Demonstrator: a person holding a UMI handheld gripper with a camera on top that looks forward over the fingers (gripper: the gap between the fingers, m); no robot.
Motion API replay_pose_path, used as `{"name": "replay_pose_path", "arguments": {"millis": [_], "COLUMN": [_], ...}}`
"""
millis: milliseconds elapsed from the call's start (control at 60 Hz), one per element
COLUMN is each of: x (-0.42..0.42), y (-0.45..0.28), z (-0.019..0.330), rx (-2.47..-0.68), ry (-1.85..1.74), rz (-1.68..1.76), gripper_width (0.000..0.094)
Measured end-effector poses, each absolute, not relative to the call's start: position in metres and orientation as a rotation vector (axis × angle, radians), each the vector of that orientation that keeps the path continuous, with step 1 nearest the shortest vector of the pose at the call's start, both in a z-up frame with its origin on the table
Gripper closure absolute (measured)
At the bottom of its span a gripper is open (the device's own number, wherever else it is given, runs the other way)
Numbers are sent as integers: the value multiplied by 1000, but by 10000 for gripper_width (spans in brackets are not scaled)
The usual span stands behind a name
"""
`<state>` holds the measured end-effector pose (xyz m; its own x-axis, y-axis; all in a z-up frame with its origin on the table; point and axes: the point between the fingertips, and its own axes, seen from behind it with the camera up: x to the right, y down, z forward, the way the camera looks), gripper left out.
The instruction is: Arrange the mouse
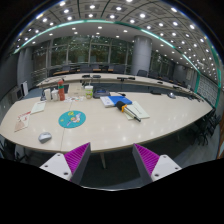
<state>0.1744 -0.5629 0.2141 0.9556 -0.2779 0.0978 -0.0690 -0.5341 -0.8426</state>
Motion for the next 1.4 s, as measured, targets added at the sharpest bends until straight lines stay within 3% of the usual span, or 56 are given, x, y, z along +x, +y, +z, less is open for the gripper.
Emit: {"name": "replay_pose_path", "arguments": {"millis": [283,467,650,917,1400], "x": [135,50,-65,-180,-211], "y": [-562,-546,-490,-386,-284], "z": [152,82,43,17,-3], "rx": [-2194,-2247,-2240,-2206,-2221], "ry": [265,263,194,84,76], "rz": [-282,-194,-42,76,40], "gripper_width": [77,81,85,84,104]}}
